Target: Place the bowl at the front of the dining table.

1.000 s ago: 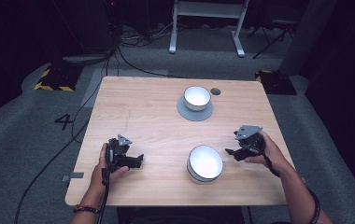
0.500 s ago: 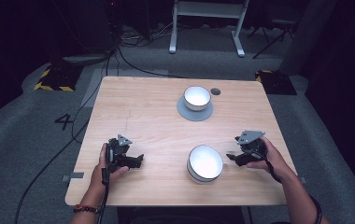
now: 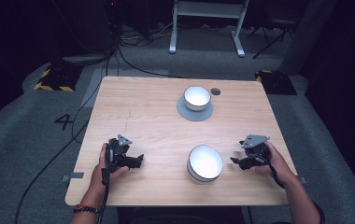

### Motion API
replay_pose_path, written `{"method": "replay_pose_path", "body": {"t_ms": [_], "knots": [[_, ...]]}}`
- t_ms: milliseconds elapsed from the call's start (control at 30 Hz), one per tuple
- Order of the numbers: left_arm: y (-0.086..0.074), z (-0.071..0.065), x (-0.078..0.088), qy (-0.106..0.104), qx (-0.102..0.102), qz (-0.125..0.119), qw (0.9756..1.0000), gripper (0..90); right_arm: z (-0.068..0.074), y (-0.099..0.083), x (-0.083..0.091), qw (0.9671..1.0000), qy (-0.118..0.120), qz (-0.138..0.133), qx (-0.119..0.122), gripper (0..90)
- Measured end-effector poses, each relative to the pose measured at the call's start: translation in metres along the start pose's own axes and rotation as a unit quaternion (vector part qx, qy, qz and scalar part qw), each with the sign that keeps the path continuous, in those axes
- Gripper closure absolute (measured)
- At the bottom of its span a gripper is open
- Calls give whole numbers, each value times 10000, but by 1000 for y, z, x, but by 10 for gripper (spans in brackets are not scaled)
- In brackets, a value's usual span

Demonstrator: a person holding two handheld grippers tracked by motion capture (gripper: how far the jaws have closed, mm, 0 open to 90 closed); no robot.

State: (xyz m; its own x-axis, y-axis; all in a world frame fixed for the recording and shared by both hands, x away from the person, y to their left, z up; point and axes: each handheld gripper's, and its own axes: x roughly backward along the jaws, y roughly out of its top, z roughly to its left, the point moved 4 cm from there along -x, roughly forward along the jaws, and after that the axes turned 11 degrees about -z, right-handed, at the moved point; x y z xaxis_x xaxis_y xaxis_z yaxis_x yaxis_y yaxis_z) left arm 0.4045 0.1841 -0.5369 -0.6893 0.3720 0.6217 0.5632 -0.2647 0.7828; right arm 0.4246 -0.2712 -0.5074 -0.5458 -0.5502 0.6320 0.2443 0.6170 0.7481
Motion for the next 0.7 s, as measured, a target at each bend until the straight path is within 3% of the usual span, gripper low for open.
{"method": "replay_pose_path", "body": {"t_ms": [433, 700], "knots": [[0, 0, 0, -4, -8, 8, 10000, 0, -1, -20, 9, 9995, -138, -18, -274, 207], [0, 0, 0, -5, 3, 5, 10000, 0, -9, -30, 19, 9992, -226, -107, -308, 206]]}}
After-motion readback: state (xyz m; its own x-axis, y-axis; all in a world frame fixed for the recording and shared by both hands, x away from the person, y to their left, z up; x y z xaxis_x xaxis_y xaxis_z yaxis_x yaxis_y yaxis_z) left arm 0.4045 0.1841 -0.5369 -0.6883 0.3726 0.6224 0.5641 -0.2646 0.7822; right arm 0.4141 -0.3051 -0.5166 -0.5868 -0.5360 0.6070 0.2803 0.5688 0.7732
